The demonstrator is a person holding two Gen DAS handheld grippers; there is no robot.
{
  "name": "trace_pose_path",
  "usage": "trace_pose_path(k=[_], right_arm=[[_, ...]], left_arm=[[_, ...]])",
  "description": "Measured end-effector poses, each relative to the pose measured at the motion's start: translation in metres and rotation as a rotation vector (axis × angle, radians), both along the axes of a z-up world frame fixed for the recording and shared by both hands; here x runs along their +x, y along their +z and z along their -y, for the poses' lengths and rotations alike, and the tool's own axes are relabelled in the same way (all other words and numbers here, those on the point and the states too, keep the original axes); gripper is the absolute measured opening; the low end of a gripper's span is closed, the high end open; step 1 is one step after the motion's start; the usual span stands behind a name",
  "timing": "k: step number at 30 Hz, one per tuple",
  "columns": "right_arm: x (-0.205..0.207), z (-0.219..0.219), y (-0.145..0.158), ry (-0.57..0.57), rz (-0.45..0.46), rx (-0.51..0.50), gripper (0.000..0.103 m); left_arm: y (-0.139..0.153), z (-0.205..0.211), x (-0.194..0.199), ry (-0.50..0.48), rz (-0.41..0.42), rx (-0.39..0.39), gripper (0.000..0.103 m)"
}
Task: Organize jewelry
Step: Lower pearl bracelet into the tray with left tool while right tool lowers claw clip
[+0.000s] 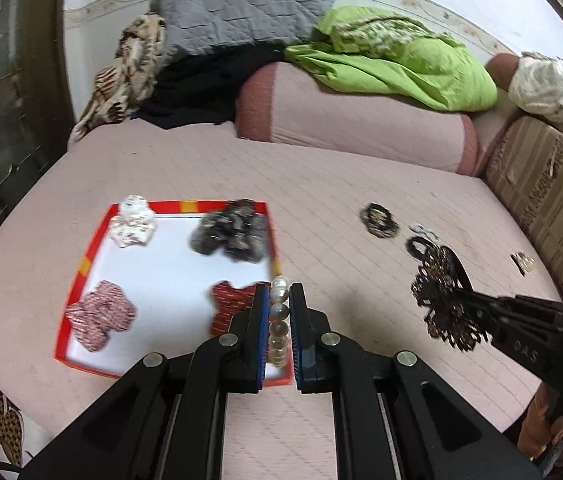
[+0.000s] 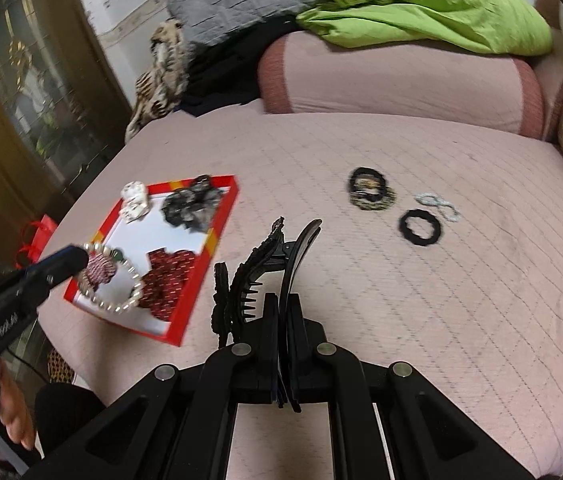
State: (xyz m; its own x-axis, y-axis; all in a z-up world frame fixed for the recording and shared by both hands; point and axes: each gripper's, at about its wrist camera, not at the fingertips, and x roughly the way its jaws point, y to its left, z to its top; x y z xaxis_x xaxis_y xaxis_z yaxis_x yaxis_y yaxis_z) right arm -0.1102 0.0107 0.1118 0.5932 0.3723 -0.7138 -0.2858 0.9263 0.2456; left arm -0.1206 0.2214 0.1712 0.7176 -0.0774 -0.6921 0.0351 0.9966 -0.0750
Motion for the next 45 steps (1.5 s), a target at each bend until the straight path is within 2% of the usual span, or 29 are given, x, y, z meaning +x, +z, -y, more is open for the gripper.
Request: trace_pose_path(k=[10, 18, 24, 29, 33, 36, 45], right_arm=[[0.014, -0.069, 0.000, 0.105, -0.032, -0.024, 0.005], [0.032, -0.129, -0.001, 0.179, -0.035, -0.043, 0.005], [0.046, -0.168, -0.010, 0.222, -0.052, -0.041, 0.005], [0.058, -0.194, -0.024, 0.254, -0.086, -0.033, 0.005], [0.068, -0.213, -0.039, 0.266, -0.120, -0.033, 0.005], [0.075, -0.225, -0.051, 0.269, -0.141, -0.038, 0.005], [0.090, -0.237, -0.069, 0.248, -0.178, -0.036, 0.005]], left_arm=[[-0.001, -0.065, 0.024, 0.097, -0.001, -0.011, 0.009], [-0.007, -0.109, 0.055, 0.149, -0.011, -0.115, 0.009], [-0.027, -0.136, 0.080, 0.194, -0.038, -0.187, 0.009], [-0.056, -0.166, 0.096, 0.259, -0.100, -0.228, 0.009], [-0.074, -0.183, 0.109, 0.310, -0.130, -0.187, 0.009], [-0.082, -0.193, 0.115, 0.324, -0.136, -0.194, 0.009], [-0.090, -0.198, 0.125, 0.348, -0.142, -0.179, 0.010]])
